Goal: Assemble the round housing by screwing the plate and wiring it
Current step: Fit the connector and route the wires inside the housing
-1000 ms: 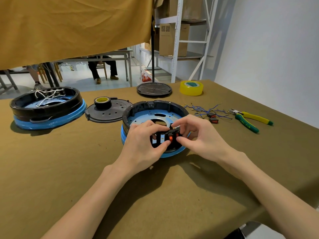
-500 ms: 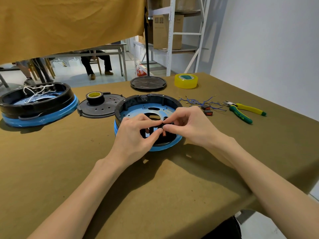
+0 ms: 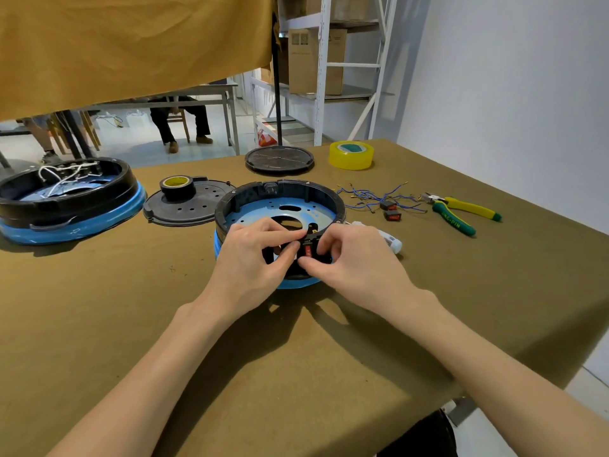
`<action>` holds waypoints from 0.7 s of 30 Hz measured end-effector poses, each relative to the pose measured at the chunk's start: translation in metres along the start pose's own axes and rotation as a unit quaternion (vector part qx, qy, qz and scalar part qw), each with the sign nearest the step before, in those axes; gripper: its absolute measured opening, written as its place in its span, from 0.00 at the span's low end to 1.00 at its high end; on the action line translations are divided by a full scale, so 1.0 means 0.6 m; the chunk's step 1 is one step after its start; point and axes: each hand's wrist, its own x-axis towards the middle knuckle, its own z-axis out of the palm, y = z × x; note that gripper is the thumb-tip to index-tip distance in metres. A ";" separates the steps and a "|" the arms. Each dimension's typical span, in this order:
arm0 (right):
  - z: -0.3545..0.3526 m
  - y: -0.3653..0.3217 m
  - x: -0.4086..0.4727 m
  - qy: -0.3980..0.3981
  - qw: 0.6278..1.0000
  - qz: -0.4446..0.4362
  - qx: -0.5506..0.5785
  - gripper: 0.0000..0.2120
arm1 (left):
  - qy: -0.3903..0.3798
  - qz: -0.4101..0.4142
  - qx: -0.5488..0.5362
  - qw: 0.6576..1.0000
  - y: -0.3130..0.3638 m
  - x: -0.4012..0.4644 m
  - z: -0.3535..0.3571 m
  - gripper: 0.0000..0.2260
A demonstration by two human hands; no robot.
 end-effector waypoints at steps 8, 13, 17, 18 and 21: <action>0.004 -0.027 -0.018 0.019 0.999 -0.040 -0.018 0.13 | -0.014 0.004 0.015 1.000 -0.006 -0.001 0.000 0.14; -0.025 0.001 -0.027 0.046 0.996 -0.076 0.018 0.12 | 0.012 0.005 -0.015 1.000 -0.001 -0.007 0.003 0.16; -0.036 0.014 -0.018 0.021 0.994 -0.077 0.077 0.07 | 0.018 0.024 -0.039 0.999 0.008 -0.010 0.006 0.15; -0.035 0.013 -0.016 0.013 0.991 -0.086 0.098 0.06 | 0.012 0.032 -0.034 0.999 0.010 -0.010 0.007 0.15; -0.031 0.014 -0.012 -0.001 0.985 -0.075 0.155 0.07 | 0.018 0.037 -0.019 0.999 0.008 -0.010 0.003 0.12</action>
